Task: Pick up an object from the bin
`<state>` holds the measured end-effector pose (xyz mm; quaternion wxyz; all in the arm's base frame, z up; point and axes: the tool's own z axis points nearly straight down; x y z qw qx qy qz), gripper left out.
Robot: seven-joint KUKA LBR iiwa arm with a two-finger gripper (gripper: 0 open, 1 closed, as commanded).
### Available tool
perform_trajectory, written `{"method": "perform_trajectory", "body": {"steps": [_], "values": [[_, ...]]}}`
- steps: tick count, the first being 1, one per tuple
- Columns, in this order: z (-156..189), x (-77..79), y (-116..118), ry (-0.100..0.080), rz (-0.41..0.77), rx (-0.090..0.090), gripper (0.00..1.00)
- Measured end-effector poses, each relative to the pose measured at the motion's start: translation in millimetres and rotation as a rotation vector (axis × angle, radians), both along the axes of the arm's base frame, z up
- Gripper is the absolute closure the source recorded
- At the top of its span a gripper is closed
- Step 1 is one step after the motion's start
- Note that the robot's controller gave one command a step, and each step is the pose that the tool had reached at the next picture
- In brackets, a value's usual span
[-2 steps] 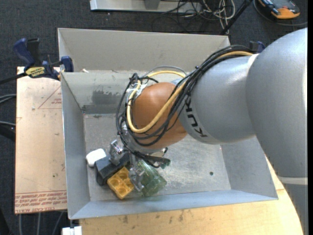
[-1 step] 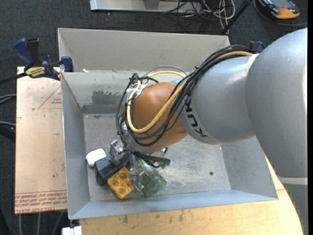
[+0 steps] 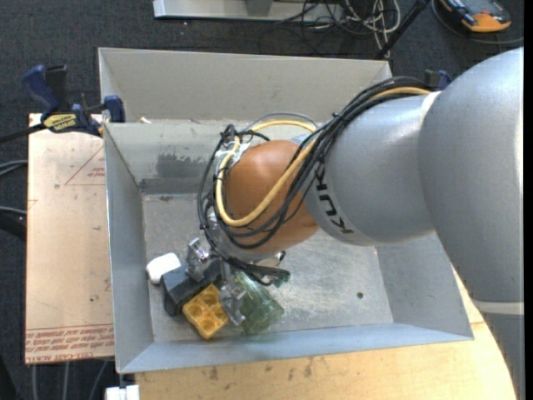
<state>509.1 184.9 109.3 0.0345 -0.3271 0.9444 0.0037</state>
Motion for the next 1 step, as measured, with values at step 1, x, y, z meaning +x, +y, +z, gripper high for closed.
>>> {"method": "perform_trajectory", "body": {"steps": [1], "values": [[0.0, 0.0, 0.0, 0.0, 0.0, 0.0, 1.0]]}}
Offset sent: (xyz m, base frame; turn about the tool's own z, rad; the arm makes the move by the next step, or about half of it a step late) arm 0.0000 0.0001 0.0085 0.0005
